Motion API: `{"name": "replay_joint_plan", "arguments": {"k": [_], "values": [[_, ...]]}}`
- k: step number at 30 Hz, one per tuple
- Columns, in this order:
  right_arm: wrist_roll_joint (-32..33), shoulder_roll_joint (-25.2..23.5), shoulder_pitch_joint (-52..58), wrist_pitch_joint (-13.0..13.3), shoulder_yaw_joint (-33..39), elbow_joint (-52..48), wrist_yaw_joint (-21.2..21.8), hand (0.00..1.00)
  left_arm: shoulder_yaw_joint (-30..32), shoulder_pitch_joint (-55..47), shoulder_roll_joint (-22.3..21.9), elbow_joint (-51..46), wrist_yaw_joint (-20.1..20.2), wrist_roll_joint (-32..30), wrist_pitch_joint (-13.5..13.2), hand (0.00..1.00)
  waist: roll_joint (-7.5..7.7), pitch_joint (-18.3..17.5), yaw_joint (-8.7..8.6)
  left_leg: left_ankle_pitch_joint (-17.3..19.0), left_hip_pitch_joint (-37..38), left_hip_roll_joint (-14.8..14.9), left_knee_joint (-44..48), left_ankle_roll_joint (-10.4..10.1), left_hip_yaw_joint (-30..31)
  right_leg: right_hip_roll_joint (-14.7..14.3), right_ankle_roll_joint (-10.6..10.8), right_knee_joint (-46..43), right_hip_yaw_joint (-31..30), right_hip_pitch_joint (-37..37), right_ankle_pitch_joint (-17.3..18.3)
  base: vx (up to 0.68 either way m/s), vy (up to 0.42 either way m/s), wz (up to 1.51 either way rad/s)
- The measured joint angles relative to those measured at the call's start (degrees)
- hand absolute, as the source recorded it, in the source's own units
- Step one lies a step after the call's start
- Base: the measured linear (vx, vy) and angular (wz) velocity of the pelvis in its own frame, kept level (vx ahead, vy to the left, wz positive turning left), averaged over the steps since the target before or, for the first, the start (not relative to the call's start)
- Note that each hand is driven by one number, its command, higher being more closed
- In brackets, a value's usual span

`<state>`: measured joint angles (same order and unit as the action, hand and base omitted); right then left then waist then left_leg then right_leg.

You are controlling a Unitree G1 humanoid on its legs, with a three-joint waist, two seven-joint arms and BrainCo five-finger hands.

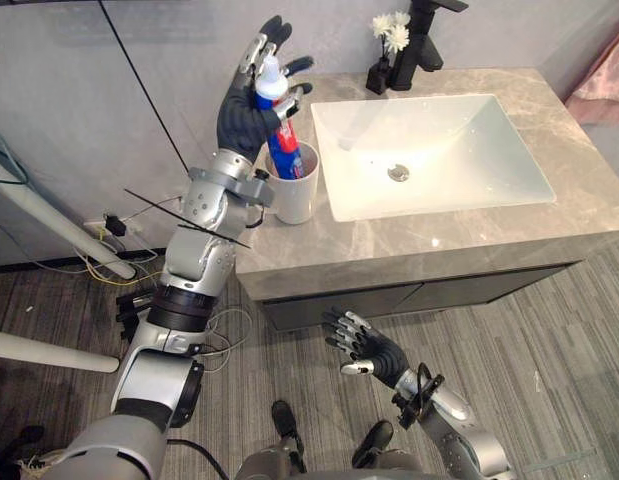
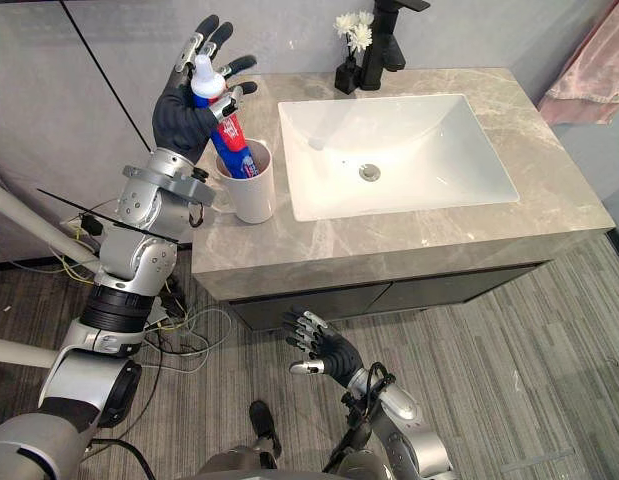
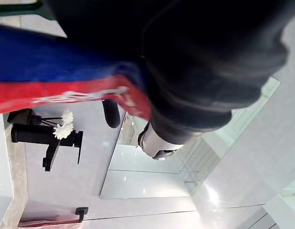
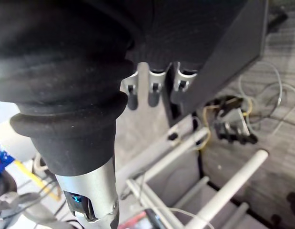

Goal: Organize washtable

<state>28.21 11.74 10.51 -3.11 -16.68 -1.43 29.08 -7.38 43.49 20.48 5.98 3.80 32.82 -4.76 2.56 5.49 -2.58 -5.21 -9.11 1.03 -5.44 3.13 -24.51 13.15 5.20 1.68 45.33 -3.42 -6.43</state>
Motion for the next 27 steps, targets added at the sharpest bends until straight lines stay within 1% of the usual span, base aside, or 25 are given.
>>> {"name": "replay_joint_plan", "arguments": {"k": [5, 11, 13, 17, 20, 22, 23, 25, 27], "values": [[0.0, -0.06, -0.09, 0.0, -0.01, 0.0, 0.0, 0.0, 0.01, 0.49, 0.58, -1.82, 0.01, 0.02, -0.19, 0.0, -0.08, -0.05, 0.05, -0.02, 0.1, -0.06, 0.02, 0.01, -0.01, 0.07, 0.0, 0.0, 0.03, 0.06, 0.0, 0.0, 0.0, 0.0], [0.02, -0.06, -0.08, 0.0, -0.03, 0.0, 0.0, 0.0, -0.18, 0.62, 0.78, -1.81, 0.0, 0.06, -0.19, 0.0, -0.24, -0.15, 0.09, -0.04, 0.41, -0.1, 0.02, 0.01, -0.02, 0.11, -0.01, 0.0, 0.06, 0.37, 0.01, 0.0, 0.0, 0.0], [0.04, -0.06, -0.08, 0.0, -0.03, 0.01, 0.0, 0.0, -1.37, 1.19, 1.86, -1.8, 0.07, 0.06, -0.2, 0.0, -0.31, -0.19, 0.12, -0.05, 0.53, -0.12, 0.02, 0.01, 0.0, 0.12, -0.01, 0.01, 0.09, 0.52, 0.01, 0.0, 0.0, 0.0], [0.28, -0.07, -0.06, 0.0, -0.07, 0.01, 0.0, 0.0, -1.55, 3.79, 2.89, -1.49, 0.16, 0.07, -0.2, 0.0, -0.46, -0.28, 0.09, -0.06, 1.07, -0.16, 0.01, 0.01, 0.16, 0.09, -0.01, 0.17, 0.14, 1.2, 0.01, 0.0, -0.003, 0.01], [0.46, -0.07, -0.05, 0.01, -0.16, 0.02, -0.01, 0.0, -1.55, 7.54, 4.58, -0.47, 0.19, 0.18, -0.51, 0.0, -1.13, -0.9, 0.15, -0.07, 1.05, -0.25, 0.0, 0.02, 0.32, 0.1, -0.01, 0.28, 0.18, 1.3, 0.01, 0.01, -0.021, 0.02], [0.59, -0.04, -0.04, 0.01, -0.19, 0.03, -0.01, 0.0, -1.55, 11.59, 6.94, 1.35, -0.05, 0.35, -1.07, 0.0, -1.91, -1.85, 0.22, -0.08, 1.08, -0.3, 0.01, 0.03, 0.63, 0.06, -0.01, 0.4, 0.47, 1.56, 0.01, 0.03, -0.031, 0.06], [0.67, -0.05, -0.04, 0.01, -0.2, 0.04, -0.01, 0.0, -1.53, 12.69, 7.69, 1.89, -0.16, 0.41, -1.23, 1.0, -2.05, -2.14, 0.23, -0.09, 1.11, -0.3, 0.01, 0.02, 0.71, 0.04, -0.01, 0.42, 0.55, 1.64, 0.01, 0.04, -0.035, 0.07], [0.97, -0.05, -0.05, 0.01, -0.2, 0.04, -0.01, 0.0, -1.44, 15.79, 10.59, 2.68, -0.25, 0.86, -2.12, 1.0, -2.45, -2.61, 0.31, -0.09, 1.56, -0.28, 0.01, 0.02, 0.89, -0.03, -0.01, 0.48, 0.72, 2.19, 0.01, 0.03, -0.031, 0.04], [1.12, -0.07, -0.04, 0.05, -0.31, 0.06, 0.0, 0.0, -0.61, 19.17, 14.32, 2.51, -0.3, 2.92, -3.82, 1.0, -2.73, -3.62, 0.51, -0.09, 1.55, -0.26, 0.0, 0.02, 1.13, -0.07, -0.01, 0.51, 1.02, 2.39, 0.01, 0.02, -0.031, 0.05]]}}
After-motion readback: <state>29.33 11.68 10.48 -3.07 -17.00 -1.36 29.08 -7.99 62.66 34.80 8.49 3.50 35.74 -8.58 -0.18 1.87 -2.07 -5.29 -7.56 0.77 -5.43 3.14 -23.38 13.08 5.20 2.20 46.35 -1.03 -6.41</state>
